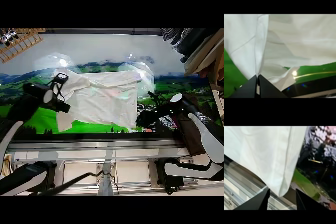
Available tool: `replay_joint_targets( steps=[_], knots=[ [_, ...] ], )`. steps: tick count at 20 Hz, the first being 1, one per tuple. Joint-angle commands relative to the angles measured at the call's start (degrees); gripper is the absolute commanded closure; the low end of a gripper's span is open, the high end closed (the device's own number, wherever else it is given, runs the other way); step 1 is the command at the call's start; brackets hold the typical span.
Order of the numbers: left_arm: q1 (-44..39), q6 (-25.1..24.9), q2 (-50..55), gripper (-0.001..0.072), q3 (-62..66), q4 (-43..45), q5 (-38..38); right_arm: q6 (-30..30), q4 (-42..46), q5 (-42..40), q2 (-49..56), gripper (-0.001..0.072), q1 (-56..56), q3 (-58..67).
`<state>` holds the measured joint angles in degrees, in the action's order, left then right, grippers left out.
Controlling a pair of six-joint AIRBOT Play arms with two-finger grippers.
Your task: Fold the clothes and pants, and hang the long-sleeved shirts on hangers.
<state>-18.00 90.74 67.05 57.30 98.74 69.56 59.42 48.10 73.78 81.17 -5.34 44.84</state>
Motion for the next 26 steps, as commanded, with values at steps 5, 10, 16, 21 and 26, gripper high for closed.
replay_joint_targets(
  steps=[5, 10, 16, 21, 26],
  knots=[
    [7.4, -3.4, -3.3, 0.0699, 0.0, -8.8, 0.1, 0.2, -0.8, 0.9, 0.8, 0.0334, 4.8, 1.5],
    [7.4, -3.4, -3.3, 0.0699, 0.0, -8.8, 0.1, 4.6, 6.9, 0.6, 2.6, 0.0333, 7.3, 1.5],
    [7.4, -3.4, -3.3, 0.0699, 0.0, -8.8, 0.1, 0.9, 1.1, -0.1, 2.7, 0.0396, 9.6, 1.5],
    [7.4, -3.4, -3.3, 0.0699, 0.0, -8.8, 0.1, 1.2, 1.9, -2.4, 2.7, 0.0468, 10.6, 1.6],
    [7.4, -3.4, -3.3, 0.0699, 0.0, -8.8, 0.1, 1.2, 2.6, -2.2, 2.6, 0.0492, 10.1, 1.7]
  ],
)
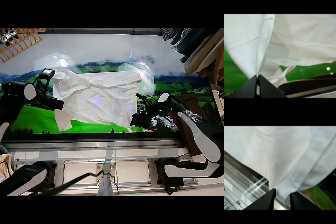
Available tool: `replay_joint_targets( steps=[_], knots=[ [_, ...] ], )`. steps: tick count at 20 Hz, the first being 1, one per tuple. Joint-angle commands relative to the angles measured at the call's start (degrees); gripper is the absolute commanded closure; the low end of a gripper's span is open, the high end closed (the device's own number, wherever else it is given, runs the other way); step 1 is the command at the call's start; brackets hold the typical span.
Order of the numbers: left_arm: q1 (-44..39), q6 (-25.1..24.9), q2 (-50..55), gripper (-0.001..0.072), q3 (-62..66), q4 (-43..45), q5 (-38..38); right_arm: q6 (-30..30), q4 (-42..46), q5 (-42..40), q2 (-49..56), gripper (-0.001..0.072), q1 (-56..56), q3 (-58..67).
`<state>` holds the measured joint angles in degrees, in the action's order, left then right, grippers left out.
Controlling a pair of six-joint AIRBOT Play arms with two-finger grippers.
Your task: Fold the clothes and pants, and hang the long-sleeved shirts on hangers.
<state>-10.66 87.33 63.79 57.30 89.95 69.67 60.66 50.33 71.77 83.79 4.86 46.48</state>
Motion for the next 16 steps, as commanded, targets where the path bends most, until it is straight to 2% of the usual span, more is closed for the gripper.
replay_joint_targets(
  steps=[1, 7, 12, 16],
  knots=[
    [0.0, 0.0, 0.0, 0.0699, 0.0, 0.0, 0.0, -0.1, 0.7, -0.2, 0.0, 0.049, -0.1, 0.1],
    [0.0, 0.0, 0.0, 0.0699, 0.0, 0.0, 0.0, 0.2, 0.7, 6.4, 0.0, 0.0476, -0.1, 0.1],
    [0.0, 0.0, 0.0, 0.0699, 0.0, 0.0, 0.1, 0.4, 1.4, 6.1, 0.0, 0.047, -0.1, 0.7],
    [0.0, 0.0, 0.0, 0.0699, 0.0, 0.0, 1.1, 5.9, 8.7, 5.3, 0.0, 0.0469, -0.1, 5.6]
  ],
)
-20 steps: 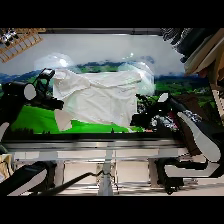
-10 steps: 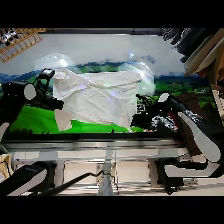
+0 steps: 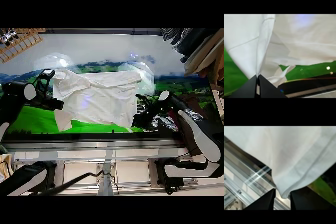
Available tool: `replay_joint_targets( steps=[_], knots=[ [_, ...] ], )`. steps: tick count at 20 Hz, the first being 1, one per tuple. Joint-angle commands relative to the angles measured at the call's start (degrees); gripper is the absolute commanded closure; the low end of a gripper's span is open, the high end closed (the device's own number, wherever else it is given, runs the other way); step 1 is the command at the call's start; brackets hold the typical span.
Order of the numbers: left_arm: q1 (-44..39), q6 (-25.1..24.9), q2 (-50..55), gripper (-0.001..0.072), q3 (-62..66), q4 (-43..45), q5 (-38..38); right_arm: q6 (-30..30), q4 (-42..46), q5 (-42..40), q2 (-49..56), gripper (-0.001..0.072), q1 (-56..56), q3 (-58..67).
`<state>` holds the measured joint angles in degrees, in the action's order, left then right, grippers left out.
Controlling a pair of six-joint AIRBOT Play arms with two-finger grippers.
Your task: Fold the clothes and pants, and hang the long-sleeved shirts on hangers.
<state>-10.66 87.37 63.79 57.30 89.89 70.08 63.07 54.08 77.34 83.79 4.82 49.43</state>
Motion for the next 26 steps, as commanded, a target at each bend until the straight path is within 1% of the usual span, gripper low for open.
replay_joint_targets(
  steps=[1, 2, 7, 11, 14, 26],
  knots=[
    [0.0, 0.0, 0.0, 0.0699, 0.0, 0.0, 0.9, 4.7, 7.8, -0.2, 0.0, 0.0462, 0.0, 4.1],
    [0.0, 0.0, 0.0, 0.0699, 0.0, 0.0, 1.0, 5.7, 9.4, 0.0, 0.0, 0.0415, 0.0, 5.1],
    [0.0, 0.0, 0.0, 0.0699, 0.0, 0.0, 1.0, 5.7, 7.5, 0.1, 1.1, 0.043, 0.0, 4.9],
    [0.0, 0.0, 0.0, 0.0699, 0.0, 0.0, 1.0, 3.4, 2.5, 1.2, 2.7, 0.0431, 0.0, 4.9],
    [0.0, 0.0, 0.0, 0.0699, 0.0, 0.0, 1.0, 2.4, 0.7, 1.4, 2.7, 0.0432, 0.1, 4.9],
    [0.0, 0.0, 0.0, 0.0699, 0.0, 0.0, 1.0, 2.5, 1.9, 4.2, 2.7, 0.0431, 0.2, 4.9]
  ],
)
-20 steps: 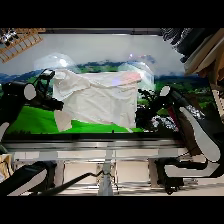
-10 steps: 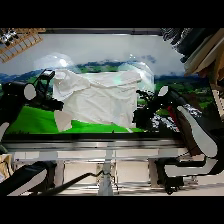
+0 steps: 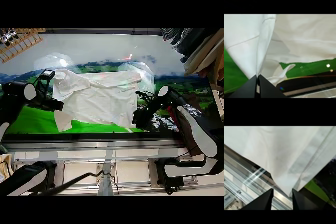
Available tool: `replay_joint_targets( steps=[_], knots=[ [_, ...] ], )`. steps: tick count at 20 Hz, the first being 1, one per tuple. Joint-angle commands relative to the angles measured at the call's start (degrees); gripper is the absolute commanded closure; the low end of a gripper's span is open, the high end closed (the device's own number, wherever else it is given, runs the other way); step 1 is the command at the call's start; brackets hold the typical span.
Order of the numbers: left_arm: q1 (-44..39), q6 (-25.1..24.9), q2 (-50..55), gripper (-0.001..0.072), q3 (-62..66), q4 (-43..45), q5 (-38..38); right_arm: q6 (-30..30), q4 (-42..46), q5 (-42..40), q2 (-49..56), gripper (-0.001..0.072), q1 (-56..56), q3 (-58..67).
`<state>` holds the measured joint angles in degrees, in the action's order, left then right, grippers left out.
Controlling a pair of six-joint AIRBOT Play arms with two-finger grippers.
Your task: Fold the clothes and pants, and hang the long-sleeved shirts on hangers.
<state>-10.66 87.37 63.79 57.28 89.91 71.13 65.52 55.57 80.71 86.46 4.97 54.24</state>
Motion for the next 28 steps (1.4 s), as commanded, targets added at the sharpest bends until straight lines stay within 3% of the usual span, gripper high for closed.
replay_joint_targets(
  steps=[1, 16, 19, 22, 23, 24, 28],
  knots=[
    [0.0, 0.0, 0.0, 0.0699, 0.0, 0.0, 0.0, 0.0, 0.4, 0.8, 0.0, 0.0431, 0.1, 0.0],
    [0.0, 0.0, 0.0, 0.0699, 0.0, 0.0, 0.0, -0.1, 1.6, 1.9, 1.7, 0.0431, 1.3, 0.0],
    [0.0, 0.0, 0.0, 0.0699, 0.0, 0.0, 0.1, -0.5, 1.4, -2.6, 2.0, 0.0435, 3.4, 0.2],
    [0.0, 0.0, 0.0, 0.0699, 0.0, 0.0, 0.1, -0.5, 1.8, -4.1, 2.0, 0.0541, 2.8, 0.2],
    [0.0, 0.0, 0.0, 0.0699, 0.0, 0.0, 0.1, -0.5, 2.0, -4.0, 1.9, 0.0654, 2.6, 0.2],
    [0.0, 0.0, 0.0, 0.0699, 0.0, 0.1, 0.1, -0.5, 2.1, -4.0, 1.6, 0.0695, 2.3, 0.2],
    [0.5, -0.7, 0.0, 0.0699, 0.0, 4.0, 1.6, 0.6, 2.0, -8.4, -4.8, 0.0698, -2.9, 0.3]
  ],
)
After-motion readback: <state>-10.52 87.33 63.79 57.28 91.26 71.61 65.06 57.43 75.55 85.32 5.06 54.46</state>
